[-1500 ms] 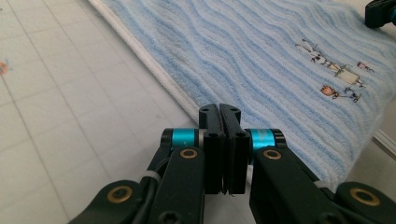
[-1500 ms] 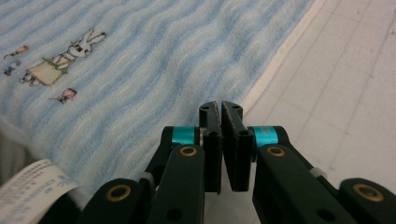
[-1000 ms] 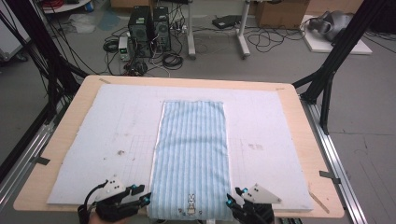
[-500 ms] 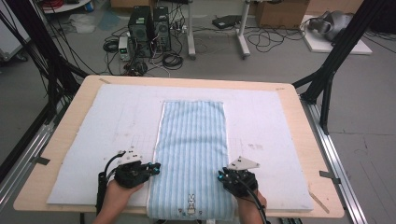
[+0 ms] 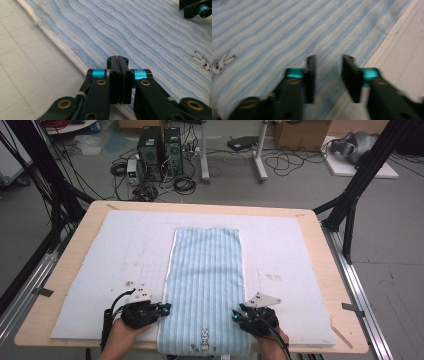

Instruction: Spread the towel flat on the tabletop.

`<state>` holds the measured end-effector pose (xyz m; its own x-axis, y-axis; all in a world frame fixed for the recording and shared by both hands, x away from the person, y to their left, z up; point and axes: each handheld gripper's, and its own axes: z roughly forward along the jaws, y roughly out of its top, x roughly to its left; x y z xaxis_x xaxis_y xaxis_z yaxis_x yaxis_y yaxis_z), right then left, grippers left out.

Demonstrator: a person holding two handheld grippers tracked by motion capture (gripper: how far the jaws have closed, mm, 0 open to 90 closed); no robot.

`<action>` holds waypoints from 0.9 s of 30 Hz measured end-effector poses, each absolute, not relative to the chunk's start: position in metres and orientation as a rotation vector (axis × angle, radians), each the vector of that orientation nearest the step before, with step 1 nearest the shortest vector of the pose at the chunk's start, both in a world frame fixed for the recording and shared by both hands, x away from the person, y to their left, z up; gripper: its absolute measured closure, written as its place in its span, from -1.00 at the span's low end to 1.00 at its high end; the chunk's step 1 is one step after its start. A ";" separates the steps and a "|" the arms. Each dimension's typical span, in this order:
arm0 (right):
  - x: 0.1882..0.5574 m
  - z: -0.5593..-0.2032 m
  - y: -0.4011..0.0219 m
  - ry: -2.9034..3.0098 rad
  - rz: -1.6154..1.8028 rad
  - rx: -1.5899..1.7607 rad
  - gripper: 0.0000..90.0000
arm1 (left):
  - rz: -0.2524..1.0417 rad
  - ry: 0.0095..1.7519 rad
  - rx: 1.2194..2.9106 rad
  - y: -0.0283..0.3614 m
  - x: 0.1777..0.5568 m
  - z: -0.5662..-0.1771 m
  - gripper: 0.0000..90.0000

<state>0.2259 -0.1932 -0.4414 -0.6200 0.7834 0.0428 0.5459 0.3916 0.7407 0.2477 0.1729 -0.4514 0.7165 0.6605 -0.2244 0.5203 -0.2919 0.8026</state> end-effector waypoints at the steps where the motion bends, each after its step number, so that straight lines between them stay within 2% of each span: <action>1: 0.228 -0.439 -0.196 2.292 1.093 1.176 -0.02 | 0.196 0.902 1.933 0.175 0.251 -0.450 0.72; 4: 0.240 -0.431 -0.204 2.200 1.154 1.212 -0.27 | 0.249 0.878 1.865 0.182 0.261 -0.445 0.51; 8: 0.256 -0.418 -0.210 2.153 1.166 1.161 -0.56 | 0.318 0.876 1.766 0.194 0.276 -0.435 -0.02; 12: 0.271 -0.407 -0.216 2.120 1.152 1.127 -0.76 | 0.344 0.891 1.689 0.205 0.290 -0.424 -0.49; 13: 0.275 -0.405 -0.219 2.112 1.159 1.130 -0.76 | 0.346 0.896 1.687 0.208 0.292 -0.422 -0.57; 18: 0.286 -0.400 -0.230 2.127 1.164 1.108 -0.76 | 0.363 0.900 1.642 0.220 0.299 -0.418 -0.61; 23: 0.282 -0.399 -0.242 2.111 1.176 1.120 -0.76 | 0.441 0.830 1.627 0.227 0.298 -0.415 -0.51; 27: 0.279 -0.400 -0.253 2.094 1.205 1.147 -0.76 | 0.451 0.813 1.688 0.233 0.303 -0.406 -0.49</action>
<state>0.2790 -0.2535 -0.4000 -0.5446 0.8386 0.0131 0.4328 0.2676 0.8608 0.3027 0.2330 -0.4058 0.6863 0.7175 -0.1189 0.2791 -0.1088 0.9541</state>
